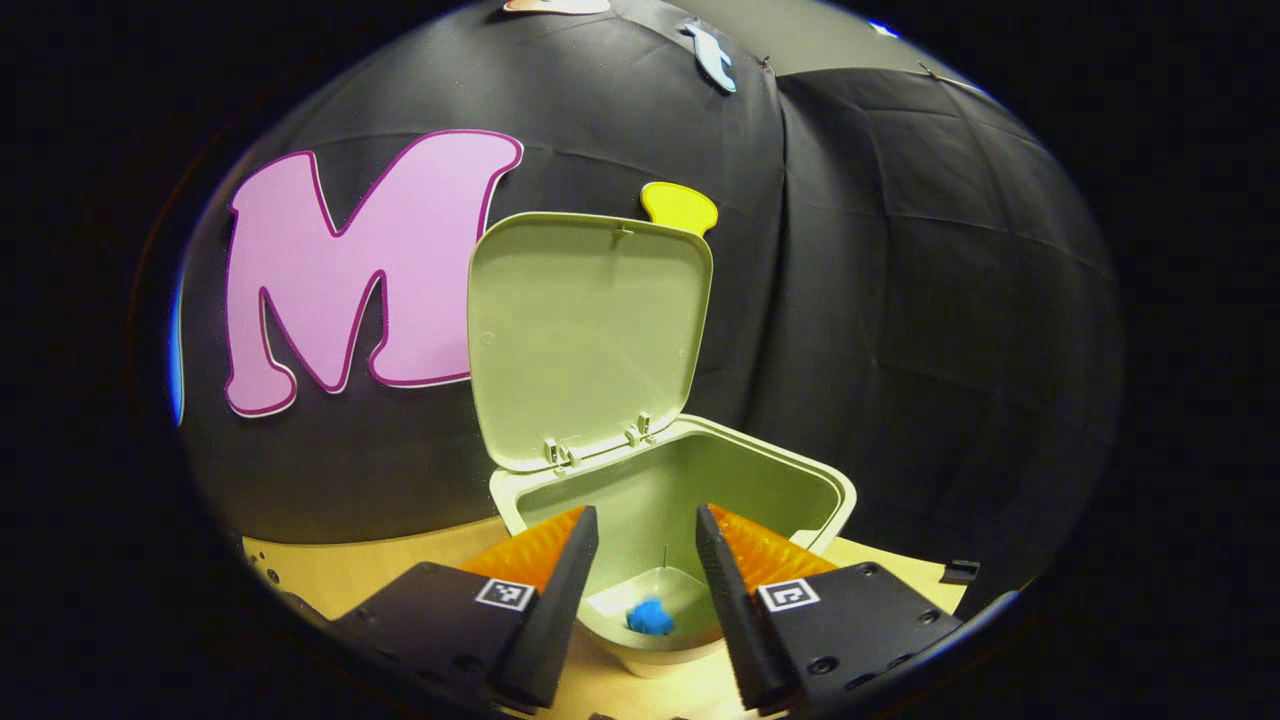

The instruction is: Press the lid of the desktop garbage bin to open it, pick up the crumpled paper on the desktop and throw it into the bin, then pick up the pop can on the desktop and drop it into the bin, and finally close the garbage bin lid.

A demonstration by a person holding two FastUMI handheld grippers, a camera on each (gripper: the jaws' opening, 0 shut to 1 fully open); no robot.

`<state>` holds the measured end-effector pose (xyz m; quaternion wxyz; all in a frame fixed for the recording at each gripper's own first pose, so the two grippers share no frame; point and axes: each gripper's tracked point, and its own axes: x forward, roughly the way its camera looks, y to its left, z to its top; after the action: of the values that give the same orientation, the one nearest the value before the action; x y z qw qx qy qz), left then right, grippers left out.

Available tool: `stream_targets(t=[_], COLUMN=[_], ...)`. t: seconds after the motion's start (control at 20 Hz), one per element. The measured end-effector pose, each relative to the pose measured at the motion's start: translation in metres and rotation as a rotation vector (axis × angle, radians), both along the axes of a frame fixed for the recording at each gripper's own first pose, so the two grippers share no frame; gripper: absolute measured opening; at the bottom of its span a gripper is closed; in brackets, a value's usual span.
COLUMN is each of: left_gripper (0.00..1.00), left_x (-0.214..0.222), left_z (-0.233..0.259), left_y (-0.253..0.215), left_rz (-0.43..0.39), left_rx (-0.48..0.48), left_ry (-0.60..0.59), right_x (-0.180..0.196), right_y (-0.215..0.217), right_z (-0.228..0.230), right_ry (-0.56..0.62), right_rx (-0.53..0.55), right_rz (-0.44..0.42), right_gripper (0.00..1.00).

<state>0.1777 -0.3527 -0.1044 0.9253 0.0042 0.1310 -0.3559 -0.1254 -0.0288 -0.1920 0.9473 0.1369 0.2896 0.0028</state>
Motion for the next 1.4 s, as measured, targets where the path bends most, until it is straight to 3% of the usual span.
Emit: stream_targets(t=[0.1, 0.35, 0.4, 0.75, 0.8, 0.85, 1.0, 1.05, 1.1, 1.4], left_gripper=[0.77, 0.89, 0.98, 0.98, 0.93, 0.98, 0.97, 0.93, 0.98, 0.97], left_x=[0.002, 0.003, 0.001, -0.03, -0.035, -0.039, -0.054, -0.058, -0.062, -0.089], left_z=[0.0, 0.008, 0.011, 0.041, 0.044, 0.045, 0.049, 0.049, 0.049, 0.025], left_y=[0.004, 0.021, 0.026, 0.075, 0.085, 0.096, 0.129, 0.141, 0.153, 0.225], left_rz=[0.012, 0.067, 0.08, 0.131, 0.146, 0.162, 0.219, 0.241, 0.264, 0.421], left_rx=[0.001, 0.0, 0.005, -0.05, -0.052, -0.055, -0.072, -0.077, -0.077, -0.065], left_ry=[-0.003, -0.028, -0.034, -0.065, -0.07, -0.073, -0.06, -0.057, -0.056, -0.015], right_x=[0.0, 0.003, 0.004, 0.009, 0.011, 0.013, 0.017, 0.018, 0.018, 0.025], right_y=[0.002, 0.009, 0.011, 0.04, 0.045, 0.052, 0.069, 0.074, 0.079, 0.107], right_z=[-0.001, -0.002, -0.002, -0.005, -0.006, -0.007, -0.011, -0.015, -0.018, -0.042], right_ry=[0.004, 0.006, 0.008, 0.015, 0.017, 0.019, 0.024, 0.029, 0.037, 0.067], right_rx=[-0.001, 0.005, 0.006, 0.013, 0.012, 0.015, 0.031, 0.029, 0.026, -0.009], right_rz=[0.003, 0.024, 0.032, 0.125, 0.139, 0.154, 0.199, 0.214, 0.233, 0.334], right_gripper=[0.87, 0.87, 0.87, 0.92, 0.92, 0.93, 0.94, 0.94, 0.95, 0.94])
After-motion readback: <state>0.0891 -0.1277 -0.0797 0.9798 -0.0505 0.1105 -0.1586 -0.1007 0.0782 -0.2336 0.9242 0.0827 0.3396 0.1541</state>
